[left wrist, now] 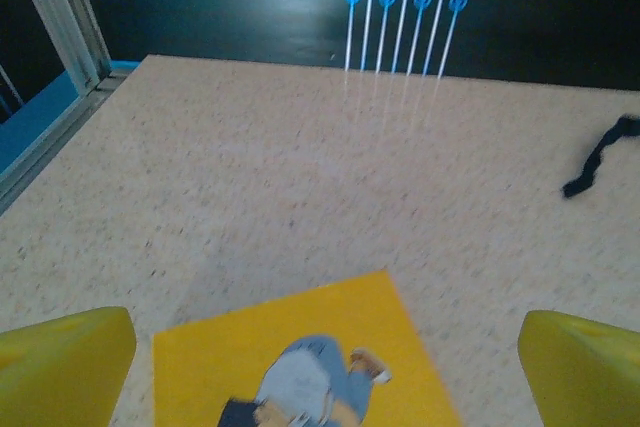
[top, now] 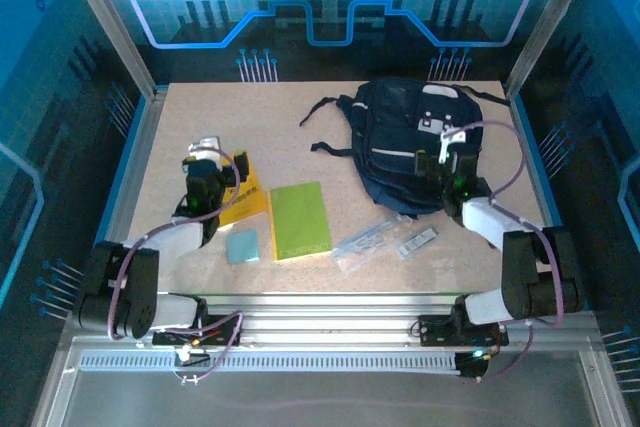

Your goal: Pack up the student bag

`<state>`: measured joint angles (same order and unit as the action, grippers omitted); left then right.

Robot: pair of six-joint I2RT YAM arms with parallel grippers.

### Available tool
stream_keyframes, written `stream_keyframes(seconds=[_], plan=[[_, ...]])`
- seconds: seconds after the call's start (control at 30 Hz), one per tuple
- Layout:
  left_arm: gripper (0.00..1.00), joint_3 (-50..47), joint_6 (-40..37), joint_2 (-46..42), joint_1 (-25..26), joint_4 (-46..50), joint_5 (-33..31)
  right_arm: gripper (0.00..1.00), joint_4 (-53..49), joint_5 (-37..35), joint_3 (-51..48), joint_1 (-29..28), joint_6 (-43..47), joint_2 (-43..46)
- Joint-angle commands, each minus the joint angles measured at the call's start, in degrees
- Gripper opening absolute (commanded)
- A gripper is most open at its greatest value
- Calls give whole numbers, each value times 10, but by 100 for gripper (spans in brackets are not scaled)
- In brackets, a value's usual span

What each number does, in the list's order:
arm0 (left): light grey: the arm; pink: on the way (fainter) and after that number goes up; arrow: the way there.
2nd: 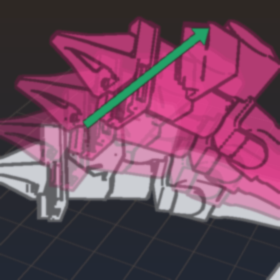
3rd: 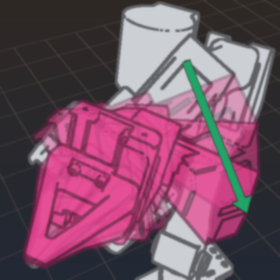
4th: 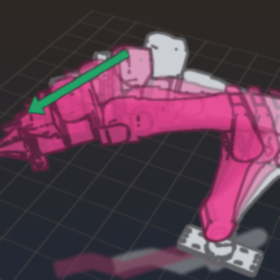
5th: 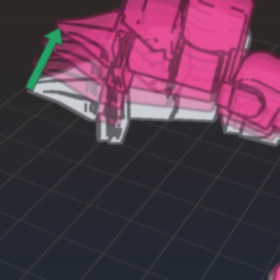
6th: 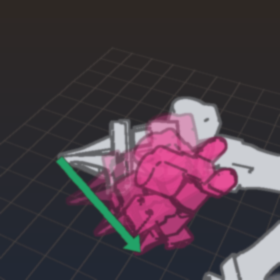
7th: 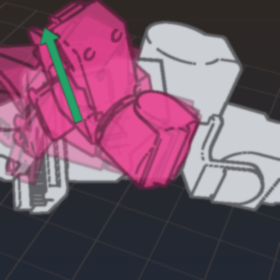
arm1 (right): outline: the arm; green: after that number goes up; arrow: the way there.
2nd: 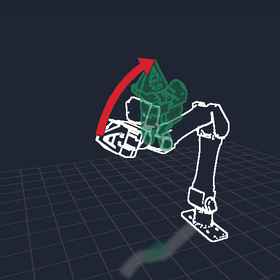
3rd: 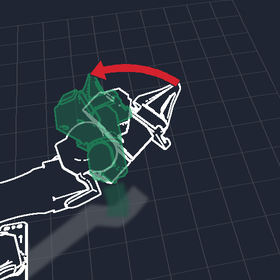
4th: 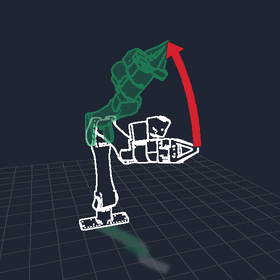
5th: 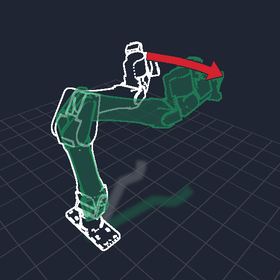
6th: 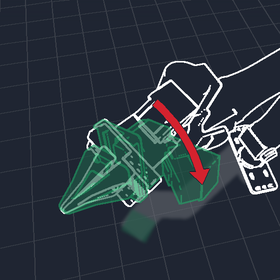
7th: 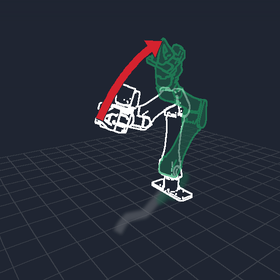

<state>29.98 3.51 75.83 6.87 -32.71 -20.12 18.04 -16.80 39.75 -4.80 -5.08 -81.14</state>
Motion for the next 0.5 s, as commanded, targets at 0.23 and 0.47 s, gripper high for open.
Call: stream_keyframes(seconds=[0.23,0.47], plan=[[99,203,298,41,120,328,6,100,-468,117,286,45,-156,-71],[99,250,400,130,239,324,37,100,-532,232,340,93,-186,-139]])
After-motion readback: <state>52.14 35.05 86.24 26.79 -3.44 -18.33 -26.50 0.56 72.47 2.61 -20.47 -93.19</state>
